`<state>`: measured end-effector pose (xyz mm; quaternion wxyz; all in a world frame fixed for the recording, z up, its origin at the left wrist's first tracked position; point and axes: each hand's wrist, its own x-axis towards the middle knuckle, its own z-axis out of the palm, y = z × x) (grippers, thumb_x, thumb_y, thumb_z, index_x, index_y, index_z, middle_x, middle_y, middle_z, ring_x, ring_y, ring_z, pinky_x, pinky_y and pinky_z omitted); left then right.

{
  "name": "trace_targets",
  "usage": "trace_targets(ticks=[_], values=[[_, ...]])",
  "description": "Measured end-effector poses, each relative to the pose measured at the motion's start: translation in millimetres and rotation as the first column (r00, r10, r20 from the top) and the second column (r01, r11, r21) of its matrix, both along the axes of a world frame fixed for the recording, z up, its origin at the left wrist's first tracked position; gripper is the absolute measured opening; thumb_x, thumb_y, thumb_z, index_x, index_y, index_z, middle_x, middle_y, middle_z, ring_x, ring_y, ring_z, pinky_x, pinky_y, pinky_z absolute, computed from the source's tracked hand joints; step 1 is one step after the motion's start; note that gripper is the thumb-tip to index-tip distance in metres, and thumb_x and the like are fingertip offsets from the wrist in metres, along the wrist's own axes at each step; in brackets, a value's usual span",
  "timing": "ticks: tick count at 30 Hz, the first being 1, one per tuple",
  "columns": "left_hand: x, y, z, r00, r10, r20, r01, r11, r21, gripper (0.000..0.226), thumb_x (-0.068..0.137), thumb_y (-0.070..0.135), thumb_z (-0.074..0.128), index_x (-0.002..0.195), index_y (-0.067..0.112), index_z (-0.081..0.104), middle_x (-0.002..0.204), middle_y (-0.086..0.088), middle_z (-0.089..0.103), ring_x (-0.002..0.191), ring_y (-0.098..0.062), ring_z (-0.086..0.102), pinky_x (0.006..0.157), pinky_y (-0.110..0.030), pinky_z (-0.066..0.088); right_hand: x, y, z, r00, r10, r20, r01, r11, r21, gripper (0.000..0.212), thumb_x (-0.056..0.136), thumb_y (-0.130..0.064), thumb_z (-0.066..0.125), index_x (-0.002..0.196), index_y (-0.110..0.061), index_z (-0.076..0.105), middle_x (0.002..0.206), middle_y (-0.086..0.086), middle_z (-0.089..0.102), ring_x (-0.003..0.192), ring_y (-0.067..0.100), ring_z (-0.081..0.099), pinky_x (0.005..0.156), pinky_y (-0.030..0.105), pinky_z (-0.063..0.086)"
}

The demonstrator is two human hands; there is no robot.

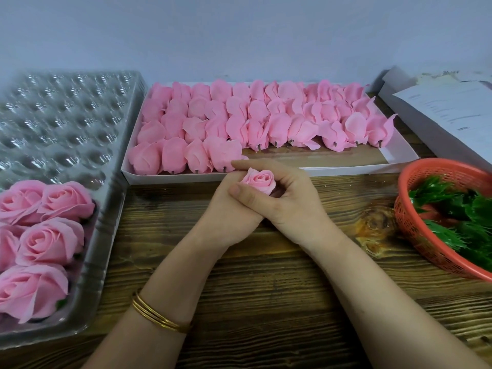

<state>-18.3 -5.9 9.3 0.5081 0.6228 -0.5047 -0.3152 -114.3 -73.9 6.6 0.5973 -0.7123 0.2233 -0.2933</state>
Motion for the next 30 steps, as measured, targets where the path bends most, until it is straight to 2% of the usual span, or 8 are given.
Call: trace_targets(ticks=[4, 9, 12, 15, 19, 23, 26, 30], values=[[1, -1, -2, 0.998, -0.03, -0.055, 0.03, 1.0, 0.002, 0.016, 0.095, 0.0, 0.06, 0.09, 0.011, 0.07, 0.091, -0.008, 0.071, 0.089, -0.016, 0.068, 0.078, -0.027, 0.056, -3, -5, 1, 0.996, 0.075, -0.053, -0.073, 0.997, 0.031, 0.035, 0.077, -0.022, 0.081, 0.111, -0.024, 0.071, 0.105, -0.008, 0.075, 0.103, 0.001, 0.066, 0.09, 0.015, 0.048], [4, 3, -2, 0.985, -0.1, -0.138, 0.098, 0.995, -0.021, 0.011, 0.091, 0.003, 0.066, 0.086, 0.012, 0.069, 0.084, 0.001, 0.07, 0.085, -0.012, 0.068, 0.076, -0.029, 0.055, -9, -12, 3, 0.987, 0.16, -0.008, -0.159, 0.981, 0.108, 0.041, 0.071, -0.014, 0.082, 0.11, -0.021, 0.071, 0.099, -0.006, 0.075, 0.099, 0.005, 0.067, 0.089, 0.019, 0.05], [6, 3, -2, 0.963, -0.135, -0.235, 0.139, 0.99, -0.001, 0.008, 0.085, 0.016, 0.068, 0.083, 0.01, 0.065, 0.068, 0.009, 0.061, 0.063, -0.003, 0.057, 0.058, -0.018, 0.044, -16, -21, 7, 0.962, 0.243, 0.124, -0.269, 0.914, 0.303, 0.05, 0.069, -0.009, 0.077, 0.117, -0.009, 0.066, 0.112, 0.01, 0.07, 0.106, 0.022, 0.065, 0.1, 0.037, 0.05], [6, 2, -4, 0.927, -0.192, -0.322, 0.199, 0.98, -0.012, 0.024, 0.09, 0.01, 0.069, 0.071, 0.017, 0.056, 0.055, 0.009, 0.042, 0.047, -0.004, 0.036, 0.046, -0.016, 0.031, -20, -26, 14, 0.916, 0.239, 0.321, -0.368, 0.82, 0.439, 0.06, 0.065, -0.022, 0.087, 0.117, -0.002, 0.064, 0.126, 0.023, 0.058, 0.117, 0.034, 0.054, 0.105, 0.049, 0.041], [5, 1, -7, 0.907, -0.264, -0.328, 0.284, 0.959, 0.014, 0.034, 0.089, 0.014, 0.07, 0.062, 0.024, 0.053, 0.054, 0.005, 0.036, 0.047, -0.009, 0.03, 0.046, -0.018, 0.03, -19, -25, 18, 0.91, 0.208, 0.359, -0.361, 0.822, 0.44, 0.013, 0.074, -0.004, 0.073, 0.085, -0.011, 0.076, 0.12, 0.013, 0.066, 0.123, 0.027, 0.056, 0.099, 0.038, 0.051], [5, 1, -8, 0.9, -0.301, -0.316, 0.325, 0.945, 0.027, 0.03, 0.089, 0.013, 0.071, 0.066, 0.016, 0.053, 0.055, 0.002, 0.036, 0.047, -0.01, 0.031, 0.047, -0.018, 0.03, -18, -21, 20, 0.914, 0.241, 0.328, -0.364, 0.844, 0.394, 0.009, 0.066, -0.012, 0.074, 0.074, -0.014, 0.078, 0.113, 0.008, 0.072, 0.122, 0.023, 0.059, 0.098, 0.036, 0.051], [4, 1, -9, 0.891, -0.319, -0.324, 0.343, 0.939, 0.019, 0.029, 0.088, 0.01, 0.071, 0.066, 0.011, 0.051, 0.055, -0.002, 0.034, 0.046, -0.011, 0.03, 0.046, -0.017, 0.029, -16, -19, 19, 0.928, 0.252, 0.276, -0.342, 0.87, 0.356, 0.017, 0.069, 0.002, 0.077, 0.074, -0.015, 0.079, 0.11, 0.007, 0.073, 0.117, 0.018, 0.062, 0.095, 0.03, 0.052], [3, 3, -7, 0.891, -0.324, -0.319, 0.35, 0.937, 0.024, 0.025, 0.087, 0.009, 0.07, 0.075, -0.001, 0.051, 0.057, -0.003, 0.036, 0.046, -0.008, 0.032, 0.044, -0.015, 0.029, -15, -17, 17, 0.927, 0.284, 0.246, -0.355, 0.876, 0.326, 0.011, 0.067, -0.015, 0.079, 0.077, -0.017, 0.08, 0.109, 0.003, 0.074, 0.117, 0.015, 0.063, 0.092, 0.027, 0.052]])
